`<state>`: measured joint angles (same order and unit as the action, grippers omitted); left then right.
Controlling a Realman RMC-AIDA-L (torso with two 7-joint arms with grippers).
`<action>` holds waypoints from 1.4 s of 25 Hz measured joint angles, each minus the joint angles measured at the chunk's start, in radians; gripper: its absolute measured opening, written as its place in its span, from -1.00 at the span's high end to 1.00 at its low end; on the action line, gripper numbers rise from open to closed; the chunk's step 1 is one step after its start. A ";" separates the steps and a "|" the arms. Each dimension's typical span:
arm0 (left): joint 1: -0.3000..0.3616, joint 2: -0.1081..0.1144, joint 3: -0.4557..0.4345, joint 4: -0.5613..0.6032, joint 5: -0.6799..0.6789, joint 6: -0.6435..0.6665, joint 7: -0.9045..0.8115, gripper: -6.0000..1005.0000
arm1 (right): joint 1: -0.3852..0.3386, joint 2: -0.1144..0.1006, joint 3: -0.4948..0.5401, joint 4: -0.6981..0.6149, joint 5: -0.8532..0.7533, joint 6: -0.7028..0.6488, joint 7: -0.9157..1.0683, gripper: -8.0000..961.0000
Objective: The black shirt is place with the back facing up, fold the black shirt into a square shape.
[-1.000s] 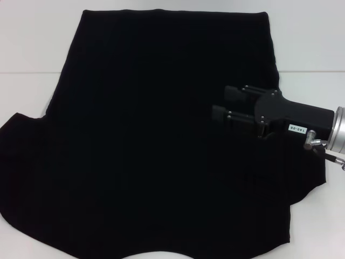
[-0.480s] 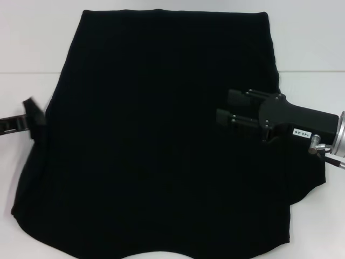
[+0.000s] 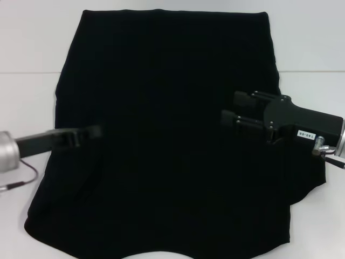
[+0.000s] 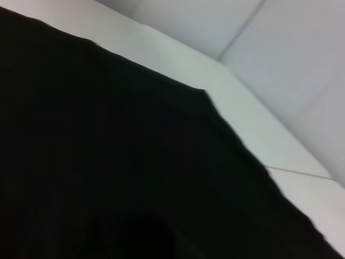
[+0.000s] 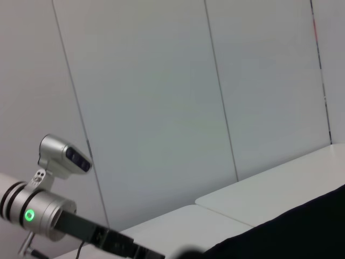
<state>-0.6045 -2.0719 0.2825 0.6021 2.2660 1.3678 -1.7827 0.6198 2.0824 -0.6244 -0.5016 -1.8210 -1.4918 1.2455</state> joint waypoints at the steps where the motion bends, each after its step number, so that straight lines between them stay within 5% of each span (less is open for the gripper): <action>1: -0.002 -0.009 0.004 -0.006 -0.004 0.003 0.020 0.84 | 0.000 -0.001 0.001 0.000 0.000 0.001 0.000 -0.49; 6: -0.011 -0.046 0.008 -0.009 -0.034 0.031 0.104 0.81 | 0.000 -0.008 0.006 -0.006 0.002 0.005 0.010 -0.49; 13: -0.010 -0.041 0.007 -0.030 -0.137 0.249 0.211 0.50 | 0.005 -0.051 0.027 -0.018 0.001 0.044 0.179 -0.47; 21: -0.027 -0.057 0.045 -0.130 -0.156 0.316 0.462 -0.47 | 0.012 -0.138 0.014 -0.078 -0.188 0.206 0.705 -0.42; 27: -0.028 -0.066 0.135 -0.127 -0.156 0.315 0.556 -0.69 | -0.002 -0.177 0.017 -0.150 -0.359 0.203 0.955 -0.39; 35: -0.017 -0.074 0.256 -0.089 -0.147 0.311 0.681 -0.68 | -0.004 -0.190 0.024 -0.182 -0.546 0.177 1.121 -0.34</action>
<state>-0.6219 -2.1463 0.5383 0.5132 2.1186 1.6789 -1.1022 0.6163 1.8920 -0.6005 -0.6837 -2.3668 -1.3149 2.3666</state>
